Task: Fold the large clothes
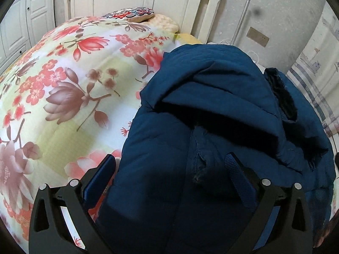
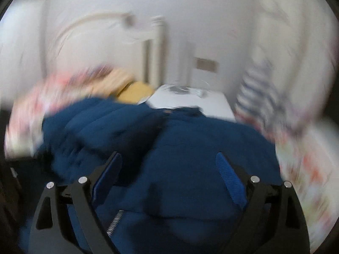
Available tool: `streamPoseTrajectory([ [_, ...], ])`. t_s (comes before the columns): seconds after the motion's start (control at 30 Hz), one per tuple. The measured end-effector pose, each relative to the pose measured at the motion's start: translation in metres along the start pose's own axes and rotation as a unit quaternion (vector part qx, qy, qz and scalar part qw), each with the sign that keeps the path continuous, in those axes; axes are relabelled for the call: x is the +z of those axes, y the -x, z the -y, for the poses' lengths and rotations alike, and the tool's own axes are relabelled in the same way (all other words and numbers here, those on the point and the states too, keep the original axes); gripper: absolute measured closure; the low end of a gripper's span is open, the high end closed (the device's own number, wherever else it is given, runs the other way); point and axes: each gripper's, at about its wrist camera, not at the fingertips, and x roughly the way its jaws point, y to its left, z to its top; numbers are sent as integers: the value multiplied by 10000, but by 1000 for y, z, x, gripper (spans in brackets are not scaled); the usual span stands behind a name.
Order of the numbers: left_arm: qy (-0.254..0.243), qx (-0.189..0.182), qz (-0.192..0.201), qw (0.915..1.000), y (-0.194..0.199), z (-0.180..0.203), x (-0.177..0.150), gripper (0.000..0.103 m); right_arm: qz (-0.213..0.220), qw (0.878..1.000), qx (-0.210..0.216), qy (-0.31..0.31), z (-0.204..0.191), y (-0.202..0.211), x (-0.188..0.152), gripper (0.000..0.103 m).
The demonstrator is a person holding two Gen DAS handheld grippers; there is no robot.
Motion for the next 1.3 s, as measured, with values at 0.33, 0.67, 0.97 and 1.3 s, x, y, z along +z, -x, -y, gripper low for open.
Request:
streamPoseTrajectory([
  [0.33,89,-98,-26,9999,2,-1,-1,4,-531,9653,-813,2422,-112,-65,26,31],
  [0.67,77,-84,-31,9999,2,2,-1,4,334,9610,1379,-2374,73,-5,25,84],
  [0.97,77,-109,-21,9999,2,3,0,4,-769,8797,1688,-4378,166,-55,-84,66],
  [1.3,117,-147,1,9998,2,2,0,4,-424,8860,1556,-4347,174,-30,-87,78],
])
